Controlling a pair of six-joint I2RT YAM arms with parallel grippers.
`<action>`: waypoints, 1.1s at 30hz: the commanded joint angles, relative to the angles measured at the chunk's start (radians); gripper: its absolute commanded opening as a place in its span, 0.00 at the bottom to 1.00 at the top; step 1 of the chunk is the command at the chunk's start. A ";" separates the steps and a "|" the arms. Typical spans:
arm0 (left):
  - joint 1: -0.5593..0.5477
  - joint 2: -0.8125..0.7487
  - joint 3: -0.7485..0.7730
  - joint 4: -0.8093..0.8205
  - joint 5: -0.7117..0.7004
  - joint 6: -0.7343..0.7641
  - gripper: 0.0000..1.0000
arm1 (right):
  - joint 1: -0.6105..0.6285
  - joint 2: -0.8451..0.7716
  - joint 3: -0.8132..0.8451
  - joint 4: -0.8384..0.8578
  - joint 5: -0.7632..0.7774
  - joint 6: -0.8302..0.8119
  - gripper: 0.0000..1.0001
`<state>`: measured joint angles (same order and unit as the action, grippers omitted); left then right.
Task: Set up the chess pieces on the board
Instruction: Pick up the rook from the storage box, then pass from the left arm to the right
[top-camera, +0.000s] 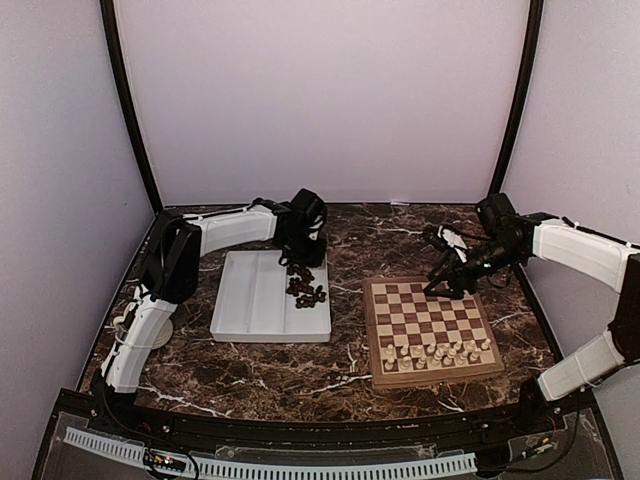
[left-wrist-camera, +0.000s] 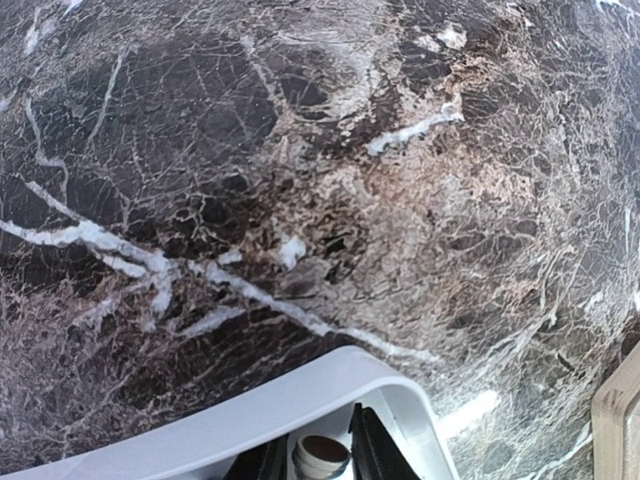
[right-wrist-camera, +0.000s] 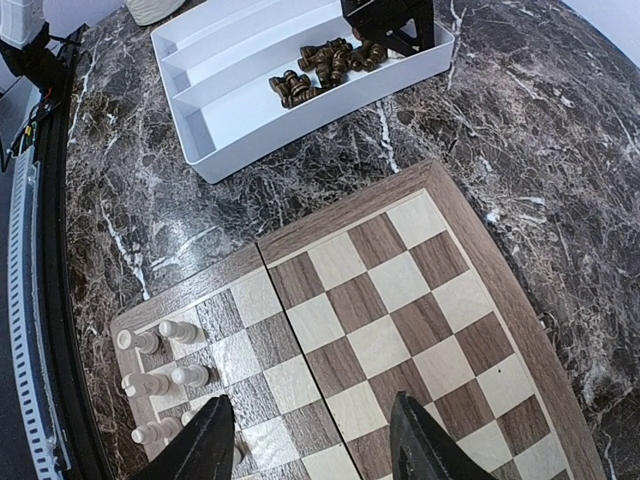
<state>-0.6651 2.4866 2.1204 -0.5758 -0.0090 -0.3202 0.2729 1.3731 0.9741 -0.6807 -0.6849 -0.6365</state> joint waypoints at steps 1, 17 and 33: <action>0.002 0.005 0.005 -0.133 -0.026 0.033 0.25 | 0.008 0.004 0.003 0.015 -0.021 0.009 0.54; 0.003 -0.091 -0.031 -0.063 0.004 -0.019 0.13 | 0.012 0.006 0.047 0.004 -0.006 0.015 0.54; 0.002 -0.668 -0.544 0.616 0.159 -0.381 0.10 | 0.000 0.088 0.309 0.213 0.028 0.341 0.96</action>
<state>-0.6651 1.9457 1.7058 -0.2367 0.1112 -0.5434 0.2699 1.3766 1.1912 -0.5152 -0.5514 -0.3908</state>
